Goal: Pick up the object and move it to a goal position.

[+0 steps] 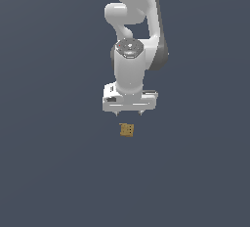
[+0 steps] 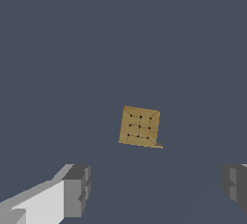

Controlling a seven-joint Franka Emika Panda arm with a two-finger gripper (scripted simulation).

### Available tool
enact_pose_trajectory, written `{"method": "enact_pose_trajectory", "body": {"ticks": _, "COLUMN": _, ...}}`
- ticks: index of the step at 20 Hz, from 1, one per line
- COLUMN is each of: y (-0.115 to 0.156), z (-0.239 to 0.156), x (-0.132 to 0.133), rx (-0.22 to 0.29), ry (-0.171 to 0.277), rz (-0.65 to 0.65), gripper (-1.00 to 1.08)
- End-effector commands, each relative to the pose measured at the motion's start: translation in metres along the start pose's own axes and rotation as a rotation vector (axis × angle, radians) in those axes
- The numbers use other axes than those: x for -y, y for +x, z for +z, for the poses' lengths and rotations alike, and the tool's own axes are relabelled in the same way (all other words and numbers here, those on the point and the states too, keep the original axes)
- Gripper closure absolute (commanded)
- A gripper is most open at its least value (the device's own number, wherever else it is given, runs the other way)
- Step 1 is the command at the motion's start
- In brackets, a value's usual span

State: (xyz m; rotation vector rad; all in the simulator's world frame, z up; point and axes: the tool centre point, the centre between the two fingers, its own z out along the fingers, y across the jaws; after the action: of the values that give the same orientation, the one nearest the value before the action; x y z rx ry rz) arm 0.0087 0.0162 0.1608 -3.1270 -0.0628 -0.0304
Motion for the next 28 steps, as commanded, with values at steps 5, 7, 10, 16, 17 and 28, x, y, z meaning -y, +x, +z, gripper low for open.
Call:
{"method": "enact_pose_trajectory", "body": {"ticks": 5, "y": 0.002, "z": -0.002, "x": 0.007, "rx": -0.006, "ry": 0.004, "rz": -0.008, "gripper": -0.92}}
{"method": "enact_pose_trajectory", "body": {"ticks": 7, "y": 0.005, "z": -0.005, "x": 0.015, "rx": -0.013, "ry": 0.009, "rz": -0.018, "gripper": -0.92}}
{"method": "enact_pose_trajectory", "body": {"ticks": 10, "y": 0.009, "z": -0.010, "x": 0.028, "rx": -0.024, "ry": 0.018, "rz": -0.031, "gripper": -0.92}}
{"method": "enact_pose_trajectory", "body": {"ticks": 16, "y": 0.009, "z": -0.012, "x": 0.032, "rx": -0.027, "ry": 0.020, "rz": -0.034, "gripper": -0.92}}
{"method": "enact_pose_trajectory", "body": {"ticks": 17, "y": 0.009, "z": -0.011, "x": 0.031, "rx": -0.026, "ry": 0.019, "rz": -0.037, "gripper": -0.92}}
{"method": "enact_pose_trajectory", "body": {"ticks": 28, "y": 0.009, "z": -0.001, "x": 0.027, "rx": -0.021, "ry": 0.010, "rz": -0.165, "gripper": -0.92}}
